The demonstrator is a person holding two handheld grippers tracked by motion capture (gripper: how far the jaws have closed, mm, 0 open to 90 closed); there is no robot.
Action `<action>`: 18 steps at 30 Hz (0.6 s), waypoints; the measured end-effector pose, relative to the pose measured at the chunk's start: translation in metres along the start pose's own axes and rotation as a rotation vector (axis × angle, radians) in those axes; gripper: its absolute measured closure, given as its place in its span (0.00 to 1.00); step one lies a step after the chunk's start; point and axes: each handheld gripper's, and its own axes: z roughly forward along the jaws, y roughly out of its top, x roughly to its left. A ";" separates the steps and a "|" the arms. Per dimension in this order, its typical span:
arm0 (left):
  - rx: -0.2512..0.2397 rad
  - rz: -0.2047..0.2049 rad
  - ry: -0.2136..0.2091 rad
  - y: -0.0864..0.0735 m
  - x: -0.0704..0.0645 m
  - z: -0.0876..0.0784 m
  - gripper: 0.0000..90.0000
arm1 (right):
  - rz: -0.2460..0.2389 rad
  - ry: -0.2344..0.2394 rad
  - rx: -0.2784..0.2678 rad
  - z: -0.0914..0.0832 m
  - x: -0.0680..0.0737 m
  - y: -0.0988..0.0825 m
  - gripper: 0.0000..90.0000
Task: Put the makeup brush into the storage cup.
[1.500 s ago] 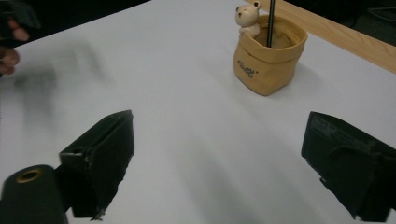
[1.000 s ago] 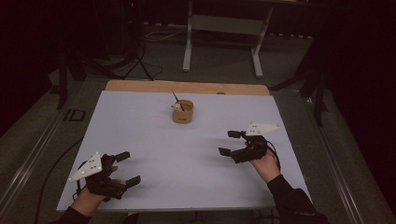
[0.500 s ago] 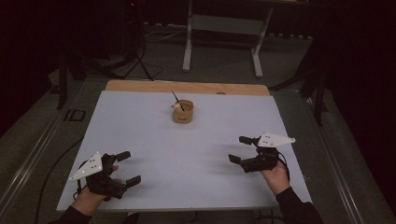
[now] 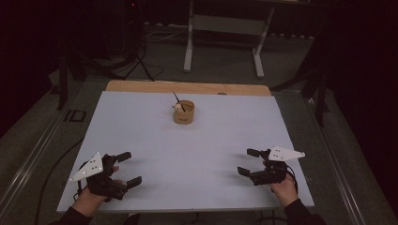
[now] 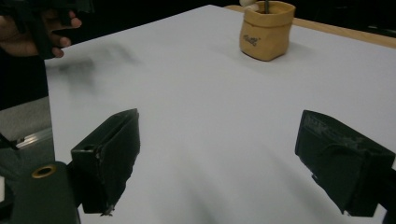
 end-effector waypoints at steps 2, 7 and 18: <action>0.001 -0.001 0.000 0.000 0.000 0.000 0.01 | -0.007 -0.030 0.006 -0.002 0.002 -0.003 0.14; 0.002 0.002 0.002 0.000 0.000 0.000 0.01 | 0.010 -0.028 0.019 -0.001 0.002 -0.009 0.15; 0.002 0.004 0.009 0.000 0.000 -0.001 0.01 | 0.036 -0.101 0.032 -0.001 0.001 -0.011 0.15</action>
